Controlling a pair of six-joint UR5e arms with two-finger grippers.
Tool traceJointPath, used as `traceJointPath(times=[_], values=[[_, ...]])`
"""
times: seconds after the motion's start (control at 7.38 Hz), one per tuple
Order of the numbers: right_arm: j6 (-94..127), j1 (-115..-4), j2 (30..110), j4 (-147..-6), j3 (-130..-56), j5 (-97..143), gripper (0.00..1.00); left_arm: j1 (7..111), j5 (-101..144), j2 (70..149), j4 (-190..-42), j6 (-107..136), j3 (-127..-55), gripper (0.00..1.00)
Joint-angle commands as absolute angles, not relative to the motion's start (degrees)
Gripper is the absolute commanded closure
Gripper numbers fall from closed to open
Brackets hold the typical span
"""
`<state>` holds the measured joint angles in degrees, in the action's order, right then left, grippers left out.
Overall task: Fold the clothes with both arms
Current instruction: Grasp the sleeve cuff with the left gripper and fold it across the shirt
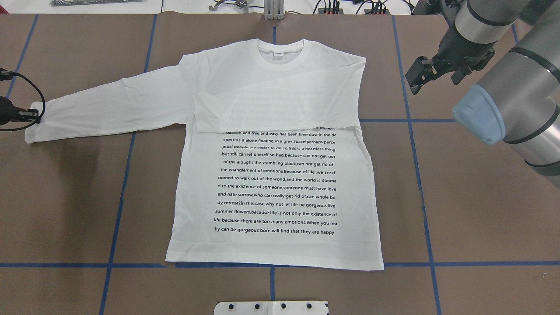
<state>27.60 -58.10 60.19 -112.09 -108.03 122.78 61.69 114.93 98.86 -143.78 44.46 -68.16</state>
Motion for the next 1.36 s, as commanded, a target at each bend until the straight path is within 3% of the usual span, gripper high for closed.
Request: traceJointPath(times=[0.0, 0.27, 0.54, 0.81, 1.22], values=[[27.60, -58.18, 60.47, -112.15, -108.02, 122.78, 0.00, 61.79, 116.18, 98.53, -141.17, 44.47, -71.87, 1.00], [27.60, -58.44, 60.99, -112.32, -108.37, 122.96, 0.00, 61.79, 118.12, 98.87, -130.32, 44.47, -81.51, 1.00], [27.95, -58.36, 66.41, -111.63, -111.78, 122.96, 0.00, 61.70, 118.21, 105.34, -113.29, 44.47, -89.61, 1.00], [27.86, -58.36, 72.30, -111.19, -115.47, 122.70, 0.00, 61.61, 121.17, 117.80, -97.02, 46.39, -92.80, 1.00], [27.86, -58.36, 83.55, -98.41, -115.06, 122.61, 0.00, 60.30, 132.16, 133.98, -94.57, 60.35, -91.85, 1.00]])
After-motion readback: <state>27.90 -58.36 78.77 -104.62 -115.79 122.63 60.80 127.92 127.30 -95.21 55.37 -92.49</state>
